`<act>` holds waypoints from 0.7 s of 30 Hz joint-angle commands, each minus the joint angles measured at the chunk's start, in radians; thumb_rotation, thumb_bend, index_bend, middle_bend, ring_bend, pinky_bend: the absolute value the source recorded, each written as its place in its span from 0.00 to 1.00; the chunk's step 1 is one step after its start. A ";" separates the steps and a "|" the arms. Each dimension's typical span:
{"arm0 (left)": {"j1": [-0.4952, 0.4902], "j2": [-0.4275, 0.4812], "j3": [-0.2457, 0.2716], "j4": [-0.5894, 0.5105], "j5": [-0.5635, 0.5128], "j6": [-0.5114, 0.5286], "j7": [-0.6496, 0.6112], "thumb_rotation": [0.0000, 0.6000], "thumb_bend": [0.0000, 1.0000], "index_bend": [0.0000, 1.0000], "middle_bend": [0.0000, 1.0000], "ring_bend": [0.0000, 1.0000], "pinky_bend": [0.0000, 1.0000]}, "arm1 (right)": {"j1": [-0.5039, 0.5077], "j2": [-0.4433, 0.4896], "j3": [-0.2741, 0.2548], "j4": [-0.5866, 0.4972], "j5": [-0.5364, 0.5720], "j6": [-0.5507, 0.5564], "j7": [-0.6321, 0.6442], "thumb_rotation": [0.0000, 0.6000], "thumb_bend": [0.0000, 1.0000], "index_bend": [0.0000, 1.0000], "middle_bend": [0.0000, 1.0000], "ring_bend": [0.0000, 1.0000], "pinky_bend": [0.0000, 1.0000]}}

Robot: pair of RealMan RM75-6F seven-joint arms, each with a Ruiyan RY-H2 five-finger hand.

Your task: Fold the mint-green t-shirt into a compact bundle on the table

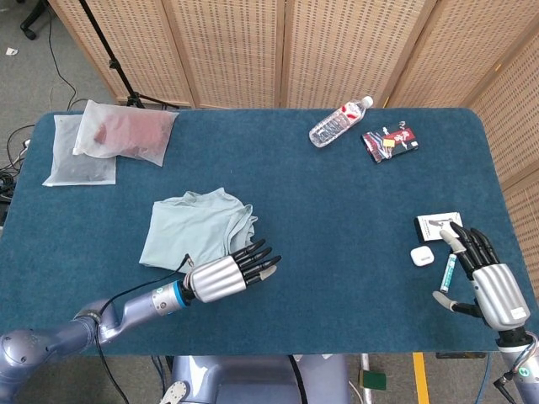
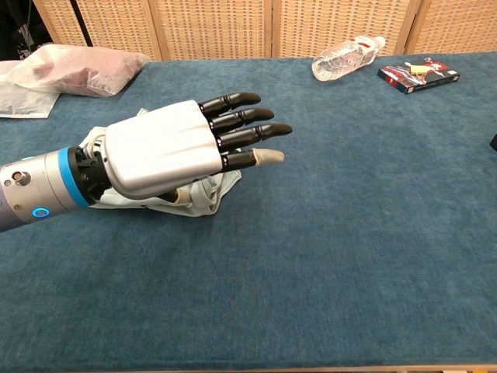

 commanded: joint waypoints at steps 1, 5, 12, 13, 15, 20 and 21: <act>0.011 0.032 -0.012 -0.038 -0.001 0.063 -0.038 1.00 0.10 0.00 0.00 0.00 0.00 | 0.000 0.000 -0.001 -0.002 -0.002 0.000 -0.005 1.00 0.00 0.00 0.00 0.00 0.00; 0.017 0.058 -0.031 -0.081 -0.021 0.088 -0.064 1.00 0.10 0.00 0.00 0.00 0.00 | -0.001 0.000 -0.002 -0.004 -0.003 0.000 -0.009 1.00 0.00 0.00 0.00 0.00 0.00; 0.038 0.103 -0.082 -0.171 -0.102 0.110 -0.167 1.00 0.05 0.00 0.00 0.00 0.00 | 0.000 -0.002 -0.003 -0.007 -0.003 -0.004 -0.019 1.00 0.00 0.00 0.00 0.00 0.00; 0.042 0.104 -0.089 -0.175 -0.114 0.110 -0.177 1.00 0.05 0.00 0.00 0.00 0.00 | 0.000 -0.002 -0.003 -0.007 -0.003 -0.005 -0.019 1.00 0.00 0.00 0.00 0.00 0.00; 0.051 0.105 -0.108 -0.183 -0.146 0.108 -0.198 1.00 0.05 0.00 0.00 0.00 0.00 | 0.001 -0.002 -0.003 -0.007 -0.003 -0.007 -0.020 1.00 0.00 0.00 0.00 0.00 0.00; 0.078 0.104 -0.151 -0.218 -0.272 0.038 -0.267 1.00 0.05 0.00 0.00 0.00 0.00 | 0.002 -0.003 -0.004 -0.007 -0.005 -0.008 -0.023 1.00 0.00 0.00 0.00 0.00 0.00; 0.082 0.102 -0.159 -0.225 -0.306 0.004 -0.275 1.00 0.05 0.00 0.00 0.00 0.00 | 0.002 -0.004 -0.004 -0.007 -0.006 -0.008 -0.025 1.00 0.00 0.00 0.00 0.00 0.00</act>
